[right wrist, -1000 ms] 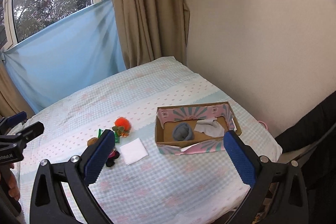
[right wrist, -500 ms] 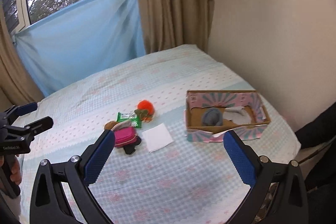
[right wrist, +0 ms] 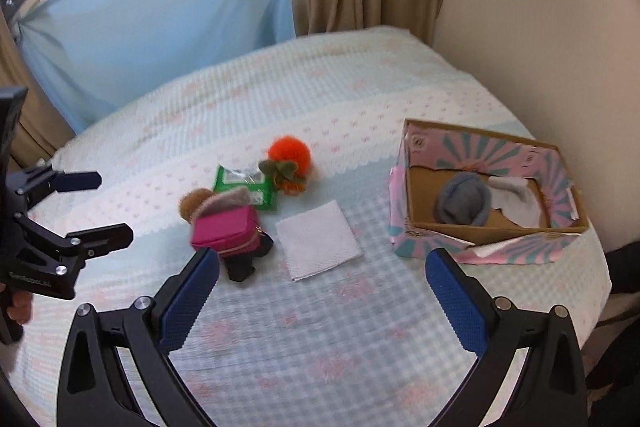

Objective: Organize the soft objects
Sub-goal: 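Grasp the pink pouch with the left tool while the right tool grasps the white towel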

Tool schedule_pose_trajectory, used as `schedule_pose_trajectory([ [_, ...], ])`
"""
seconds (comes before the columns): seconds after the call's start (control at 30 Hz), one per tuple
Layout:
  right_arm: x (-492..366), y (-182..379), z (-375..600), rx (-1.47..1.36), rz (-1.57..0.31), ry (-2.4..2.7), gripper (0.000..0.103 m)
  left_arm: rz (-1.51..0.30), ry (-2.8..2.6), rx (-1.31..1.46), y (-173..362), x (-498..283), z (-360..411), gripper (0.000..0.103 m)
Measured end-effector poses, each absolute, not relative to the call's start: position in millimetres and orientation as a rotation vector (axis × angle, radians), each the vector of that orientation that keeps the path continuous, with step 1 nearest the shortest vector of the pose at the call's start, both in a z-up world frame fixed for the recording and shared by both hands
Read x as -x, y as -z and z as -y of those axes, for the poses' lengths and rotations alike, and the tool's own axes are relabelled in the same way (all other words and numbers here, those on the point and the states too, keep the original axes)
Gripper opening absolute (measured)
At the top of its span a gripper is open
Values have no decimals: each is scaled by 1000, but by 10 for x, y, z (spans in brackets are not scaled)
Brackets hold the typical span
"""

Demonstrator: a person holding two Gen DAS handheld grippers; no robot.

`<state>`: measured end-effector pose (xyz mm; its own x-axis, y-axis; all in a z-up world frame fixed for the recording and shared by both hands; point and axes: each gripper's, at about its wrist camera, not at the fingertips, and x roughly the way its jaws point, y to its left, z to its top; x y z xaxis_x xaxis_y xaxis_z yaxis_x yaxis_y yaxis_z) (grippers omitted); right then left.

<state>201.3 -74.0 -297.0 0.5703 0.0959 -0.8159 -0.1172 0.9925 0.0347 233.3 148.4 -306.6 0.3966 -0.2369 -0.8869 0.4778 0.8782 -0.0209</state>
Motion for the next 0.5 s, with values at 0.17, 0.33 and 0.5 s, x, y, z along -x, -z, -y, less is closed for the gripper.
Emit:
schedule_pose_trajectory([
  [0.17, -2330, 3463, 691, 53, -1025, -137, 103, -1121, 533, -351, 3500, -2592, -1322, 95],
  [0.33, -2583, 3926, 620, 82, -1078, -171, 103, -1173, 594, -394, 3948, -2854, -1213, 92],
  [0.5, -2756, 4247, 607, 80, -1113, -185, 103, -1198, 660, -479, 4293, -2991, -1066, 92],
])
